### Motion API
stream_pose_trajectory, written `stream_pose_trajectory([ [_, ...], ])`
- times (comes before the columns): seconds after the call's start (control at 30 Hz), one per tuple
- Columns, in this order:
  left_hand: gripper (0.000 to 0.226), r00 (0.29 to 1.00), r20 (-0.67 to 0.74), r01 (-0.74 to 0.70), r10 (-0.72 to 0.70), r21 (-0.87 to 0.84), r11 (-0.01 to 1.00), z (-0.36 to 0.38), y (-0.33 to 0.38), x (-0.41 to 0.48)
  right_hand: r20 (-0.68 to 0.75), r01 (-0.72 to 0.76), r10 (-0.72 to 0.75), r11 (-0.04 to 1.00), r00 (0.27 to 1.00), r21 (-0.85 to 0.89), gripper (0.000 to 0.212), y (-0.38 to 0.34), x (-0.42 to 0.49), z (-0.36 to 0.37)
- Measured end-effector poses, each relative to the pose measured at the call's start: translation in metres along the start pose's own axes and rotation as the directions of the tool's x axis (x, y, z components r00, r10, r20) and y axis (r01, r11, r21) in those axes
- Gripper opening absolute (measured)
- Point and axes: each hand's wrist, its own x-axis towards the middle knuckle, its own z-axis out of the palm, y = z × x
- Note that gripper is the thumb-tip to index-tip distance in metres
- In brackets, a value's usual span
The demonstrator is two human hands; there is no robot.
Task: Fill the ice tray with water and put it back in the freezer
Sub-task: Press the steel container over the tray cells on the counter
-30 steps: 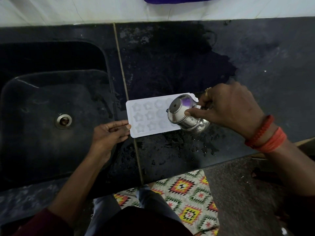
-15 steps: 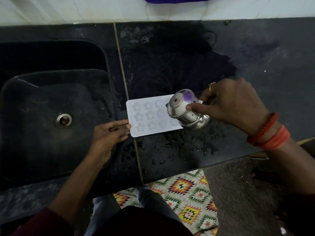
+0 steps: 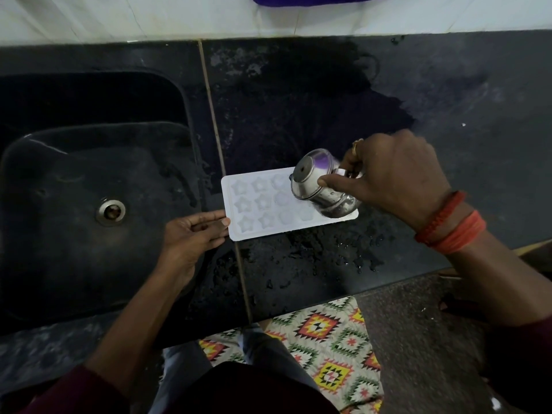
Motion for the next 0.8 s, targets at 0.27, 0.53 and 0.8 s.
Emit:
stream_pose_trajectory([
  [0.27,0.013,1.0,0.004,-0.007,0.007,-0.005,1.0,-0.0007,-0.0008,-0.0005,-0.026,0.01,-0.01,1.0,1.0,-0.011,0.045,0.0024,0.004,0.0024],
  [0.53,0.014,1.0,0.015,-0.007,0.007,-0.016,1.0,-0.0012,-0.0017,0.0007,-0.018,0.01,-0.01,1.0,1.0,-0.014,0.046,0.0012,0.0029,0.0039],
  [0.8,0.016,1.0,0.021,-0.004,0.004,-0.016,1.0,-0.0013,-0.0023,0.0022,-0.025,0.01,-0.011,1.0,1.0,-0.021,0.047,0.0008,0.0033,0.0043],
])
